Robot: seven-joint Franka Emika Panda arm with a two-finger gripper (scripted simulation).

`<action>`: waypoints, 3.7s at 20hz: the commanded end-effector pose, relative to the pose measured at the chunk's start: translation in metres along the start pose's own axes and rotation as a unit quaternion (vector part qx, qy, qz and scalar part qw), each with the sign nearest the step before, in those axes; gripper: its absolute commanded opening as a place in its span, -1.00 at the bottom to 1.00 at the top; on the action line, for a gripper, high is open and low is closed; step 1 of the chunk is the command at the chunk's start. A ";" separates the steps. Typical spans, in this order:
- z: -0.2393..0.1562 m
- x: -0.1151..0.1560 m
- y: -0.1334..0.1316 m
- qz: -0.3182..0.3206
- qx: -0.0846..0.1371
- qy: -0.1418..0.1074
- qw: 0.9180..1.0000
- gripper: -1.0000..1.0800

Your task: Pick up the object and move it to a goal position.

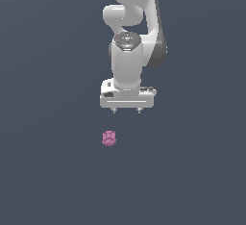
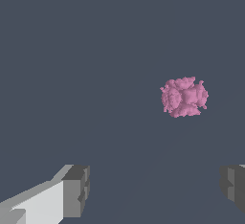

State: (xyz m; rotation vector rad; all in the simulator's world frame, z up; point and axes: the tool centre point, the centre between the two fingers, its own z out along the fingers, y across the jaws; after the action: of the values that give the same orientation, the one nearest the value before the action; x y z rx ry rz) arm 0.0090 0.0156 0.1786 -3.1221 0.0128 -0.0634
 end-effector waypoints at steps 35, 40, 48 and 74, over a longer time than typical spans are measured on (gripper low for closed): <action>0.067 0.049 0.063 -0.053 -0.009 -0.015 0.998 0.92; 0.082 0.055 0.078 -0.057 -0.009 -0.019 0.998 0.92; 0.088 0.055 0.082 -0.057 -0.008 -0.021 0.998 0.92; 0.137 0.054 0.084 -0.058 -0.008 -0.021 0.998 -1.00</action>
State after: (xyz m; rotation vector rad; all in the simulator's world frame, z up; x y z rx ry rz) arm 0.0678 -0.0659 0.0422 -3.1369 -0.1695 0.0005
